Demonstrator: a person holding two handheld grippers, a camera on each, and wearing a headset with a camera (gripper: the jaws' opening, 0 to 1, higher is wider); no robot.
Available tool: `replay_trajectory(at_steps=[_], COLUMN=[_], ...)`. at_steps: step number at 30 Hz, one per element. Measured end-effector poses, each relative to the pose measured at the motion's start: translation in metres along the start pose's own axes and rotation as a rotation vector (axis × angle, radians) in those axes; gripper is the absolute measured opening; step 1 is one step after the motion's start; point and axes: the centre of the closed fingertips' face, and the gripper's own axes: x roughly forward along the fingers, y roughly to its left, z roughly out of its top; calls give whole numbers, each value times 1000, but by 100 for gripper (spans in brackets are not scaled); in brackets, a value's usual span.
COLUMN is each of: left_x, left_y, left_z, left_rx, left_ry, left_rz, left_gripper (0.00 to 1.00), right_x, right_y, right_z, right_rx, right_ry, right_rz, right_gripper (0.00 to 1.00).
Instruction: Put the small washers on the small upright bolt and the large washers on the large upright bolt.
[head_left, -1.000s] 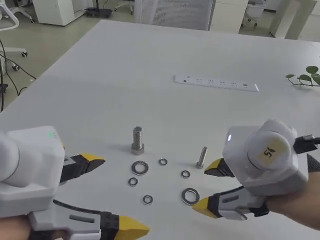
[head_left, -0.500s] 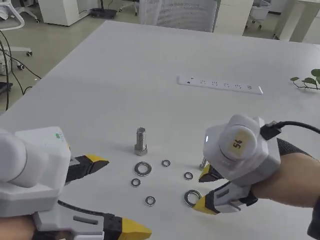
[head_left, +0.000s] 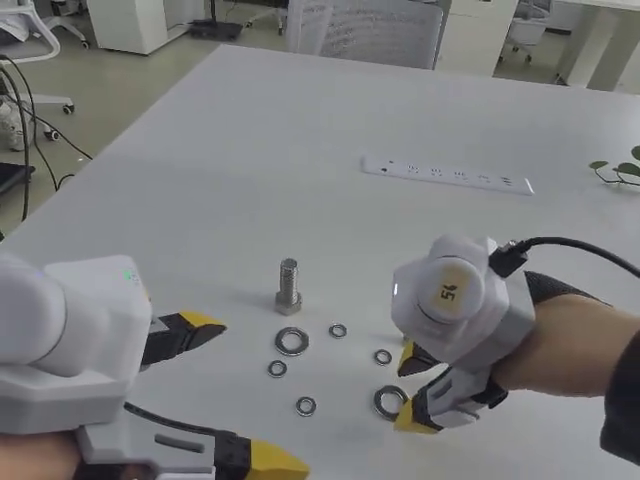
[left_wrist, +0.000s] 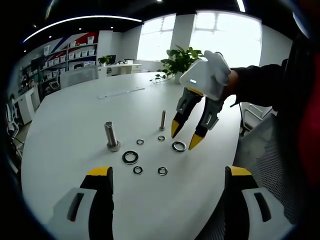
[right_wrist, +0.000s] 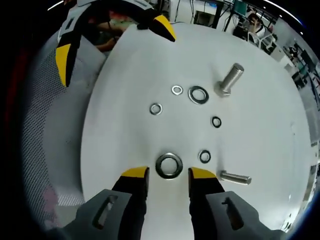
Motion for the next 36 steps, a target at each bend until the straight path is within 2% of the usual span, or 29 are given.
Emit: replay_trajectory(at_steps=[3,13,20,26,36], left_x=[0,0,0,0,1], left_y=[1,4,5,4,0], left_z=[1,5,6,4,3], left_rx=[1,1,2,5,10], left_ry=[-2,-5,-8,-7,-7], left_rz=[3,5,8,6,5], left_gripper=[92,92,91,90,89], right_x=[2,4,5,6,7], right_y=[1,-5,-4,-2,-1], right_z=[0,1,2,1,0], right_rx=[-23,-35,-48,-43,-57], right_ry=[13,29,48,58,109], right_rz=[4,13,31,42,53], right_gripper=[32,29,26,26,26])
